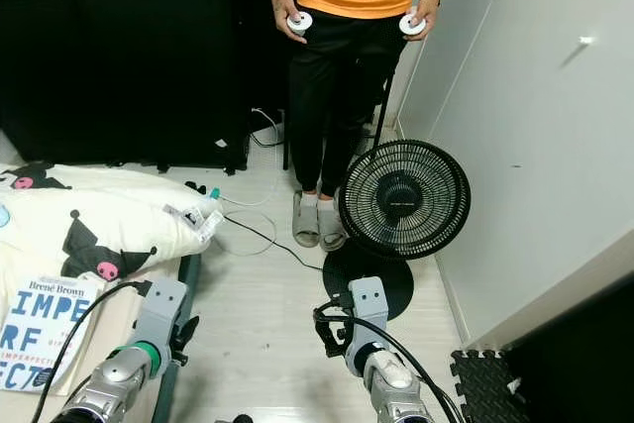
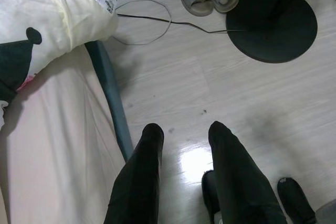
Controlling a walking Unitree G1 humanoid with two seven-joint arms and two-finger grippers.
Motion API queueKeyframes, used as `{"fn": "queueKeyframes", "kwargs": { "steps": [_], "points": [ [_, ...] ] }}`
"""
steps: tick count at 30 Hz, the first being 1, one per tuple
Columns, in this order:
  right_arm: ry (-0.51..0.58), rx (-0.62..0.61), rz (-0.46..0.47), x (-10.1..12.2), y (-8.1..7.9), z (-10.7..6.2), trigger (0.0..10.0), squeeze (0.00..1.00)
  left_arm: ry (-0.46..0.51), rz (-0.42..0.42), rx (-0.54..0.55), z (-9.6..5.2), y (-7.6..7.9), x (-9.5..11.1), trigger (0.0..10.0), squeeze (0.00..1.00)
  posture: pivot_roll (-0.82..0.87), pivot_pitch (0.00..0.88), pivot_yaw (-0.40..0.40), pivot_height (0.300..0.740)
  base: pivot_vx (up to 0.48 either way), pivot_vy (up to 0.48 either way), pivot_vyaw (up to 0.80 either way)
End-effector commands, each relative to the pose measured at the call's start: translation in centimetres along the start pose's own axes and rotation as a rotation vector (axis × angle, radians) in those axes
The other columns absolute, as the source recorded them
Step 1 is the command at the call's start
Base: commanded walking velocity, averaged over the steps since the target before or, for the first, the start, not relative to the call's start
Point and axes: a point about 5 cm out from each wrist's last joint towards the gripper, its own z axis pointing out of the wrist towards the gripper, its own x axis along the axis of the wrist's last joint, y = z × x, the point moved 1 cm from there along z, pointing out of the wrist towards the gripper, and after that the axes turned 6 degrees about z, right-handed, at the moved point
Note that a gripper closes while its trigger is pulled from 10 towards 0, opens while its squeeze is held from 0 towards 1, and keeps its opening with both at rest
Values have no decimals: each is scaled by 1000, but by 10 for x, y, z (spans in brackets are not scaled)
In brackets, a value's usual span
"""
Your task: Clean up the room
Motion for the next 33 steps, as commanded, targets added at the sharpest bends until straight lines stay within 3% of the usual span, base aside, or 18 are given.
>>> {"fn": "queueKeyframes", "kwargs": {
  "steps": [1, 33],
  "points": [
    [-9, -11, 17, -5, 2, -3, 10000, 0, 1, 6, -13, -1, 3, -1, 10000, 0, 36, 0, 24, 740, 0, -307, 0],
    [-4, -10, 23, -5, 2, -3, 10000, 0, 4, 10, -9, 0, 4, 0, 10000, 0, 34, 0, 27, 740, 0, -279, 0]
  ]
}}
